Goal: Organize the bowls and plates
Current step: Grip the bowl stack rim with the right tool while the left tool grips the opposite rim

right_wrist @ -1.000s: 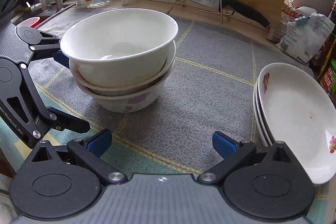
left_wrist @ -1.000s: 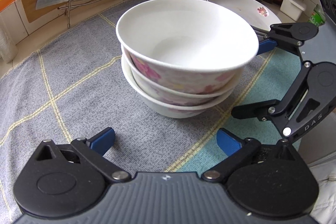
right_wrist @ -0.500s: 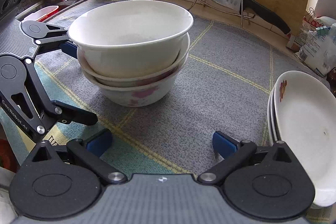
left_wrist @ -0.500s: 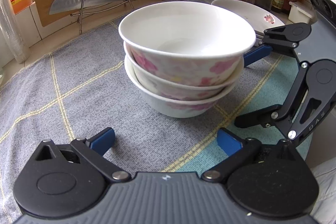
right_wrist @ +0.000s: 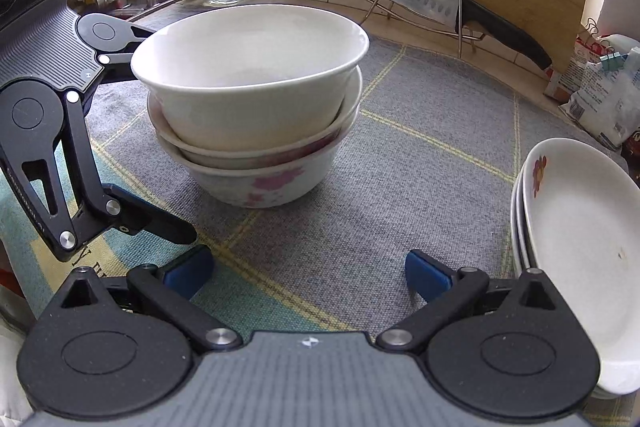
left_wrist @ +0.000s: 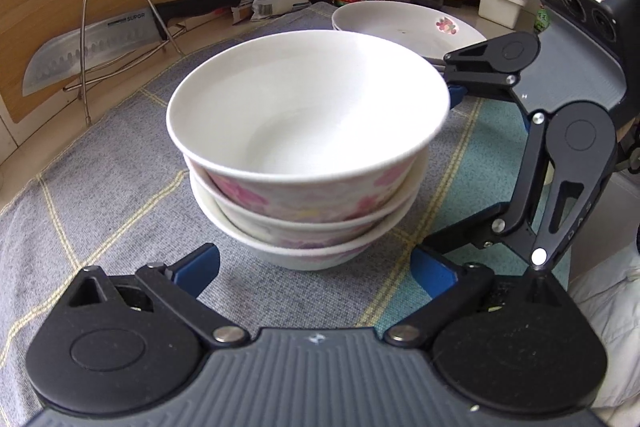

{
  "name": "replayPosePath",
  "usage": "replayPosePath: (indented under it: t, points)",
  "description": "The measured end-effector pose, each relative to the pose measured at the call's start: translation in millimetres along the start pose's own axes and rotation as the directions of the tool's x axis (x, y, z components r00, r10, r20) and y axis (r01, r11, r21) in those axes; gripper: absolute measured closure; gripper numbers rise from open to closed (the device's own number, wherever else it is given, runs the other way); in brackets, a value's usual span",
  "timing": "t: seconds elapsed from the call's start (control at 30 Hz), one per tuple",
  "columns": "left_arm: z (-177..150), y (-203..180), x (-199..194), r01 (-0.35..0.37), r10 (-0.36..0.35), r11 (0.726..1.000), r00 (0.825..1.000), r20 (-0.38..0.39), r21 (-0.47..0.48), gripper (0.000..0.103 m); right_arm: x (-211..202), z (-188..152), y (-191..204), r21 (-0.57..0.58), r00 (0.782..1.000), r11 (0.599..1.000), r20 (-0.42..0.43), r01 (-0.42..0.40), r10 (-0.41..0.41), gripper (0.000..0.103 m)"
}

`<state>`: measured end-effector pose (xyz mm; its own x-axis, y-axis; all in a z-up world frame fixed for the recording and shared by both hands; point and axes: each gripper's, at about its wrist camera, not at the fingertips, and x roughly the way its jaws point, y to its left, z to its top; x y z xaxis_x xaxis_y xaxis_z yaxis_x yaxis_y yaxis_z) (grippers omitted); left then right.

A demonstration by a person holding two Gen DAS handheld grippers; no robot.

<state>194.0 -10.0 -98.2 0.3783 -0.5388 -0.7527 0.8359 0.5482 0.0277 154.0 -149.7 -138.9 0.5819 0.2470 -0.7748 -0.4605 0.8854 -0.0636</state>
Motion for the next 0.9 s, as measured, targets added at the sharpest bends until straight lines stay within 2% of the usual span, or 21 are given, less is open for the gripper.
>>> replayPosePath:
  t: [0.3,0.47,0.67,0.9]
  points:
    - [8,9,-6,0.013,-0.013,0.999,1.000,0.006,0.040,0.007,3,8,-2,-0.029,1.000,0.999,-0.026,-0.019,0.018,0.000]
    - [9,13,-8,0.020,-0.020,0.999,1.000,-0.003,0.027,0.010,-4,23,1,-0.144,0.998,0.988,0.016,-0.052,0.055,0.000]
    - [10,11,-8,0.017,-0.016,0.998,1.000,-0.004,0.066,0.010,-1,39,-1,-0.235,0.994,0.967,0.028,-0.098,0.108,0.000]
    - [10,11,-9,0.040,-0.039,0.995,0.999,-0.010,0.095,0.015,-3,43,2,-0.304,0.987,0.940,-0.009,-0.154,0.159,0.010]
